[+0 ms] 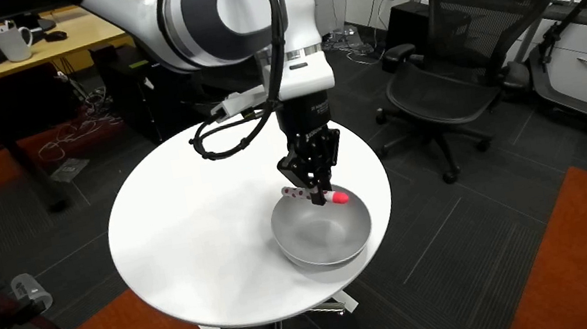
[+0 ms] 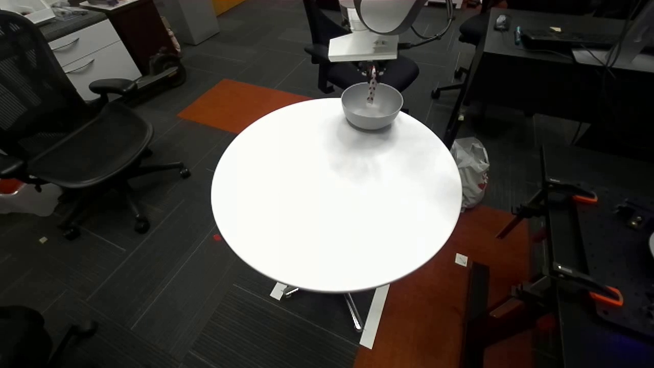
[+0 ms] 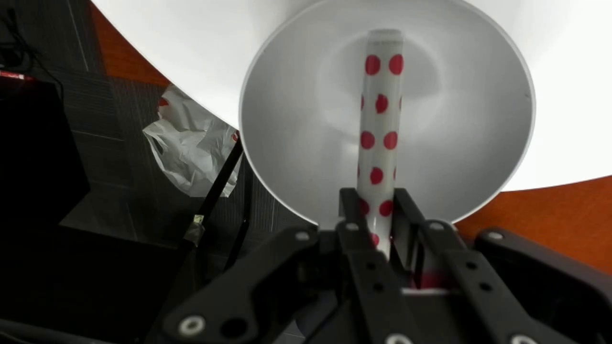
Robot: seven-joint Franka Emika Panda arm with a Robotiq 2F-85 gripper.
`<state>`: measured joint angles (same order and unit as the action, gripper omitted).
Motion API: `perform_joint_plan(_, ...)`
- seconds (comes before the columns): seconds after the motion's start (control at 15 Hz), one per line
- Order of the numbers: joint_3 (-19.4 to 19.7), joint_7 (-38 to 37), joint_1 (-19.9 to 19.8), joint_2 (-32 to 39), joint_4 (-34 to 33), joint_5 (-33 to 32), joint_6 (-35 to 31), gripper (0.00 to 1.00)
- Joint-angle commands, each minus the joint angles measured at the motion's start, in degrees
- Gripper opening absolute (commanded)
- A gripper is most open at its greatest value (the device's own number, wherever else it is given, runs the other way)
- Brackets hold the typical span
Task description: Pick up the marker and put it in the bowl
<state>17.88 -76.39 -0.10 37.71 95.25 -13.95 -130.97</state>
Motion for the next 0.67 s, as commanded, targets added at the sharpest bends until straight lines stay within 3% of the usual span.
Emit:
perform_joint_plan(0.0, 0.0, -1.9, -0.9, 2.4, -3.5, 1.0, 0.7, 0.34)
perform_joint_plan(0.07, -0.1, -1.9, -1.1, 2.7, -3.8, 1.2, 0.7, 0.47)
perform_joint_plan(0.53, 0.2, -2.2, -1.0, 3.4, -4.1, 1.1, 0.4, 0.98)
perform_joint_plan(0.6, 0.2, -2.2, -1.0, 3.3, -4.0, 1.2, 0.4, 1.00)
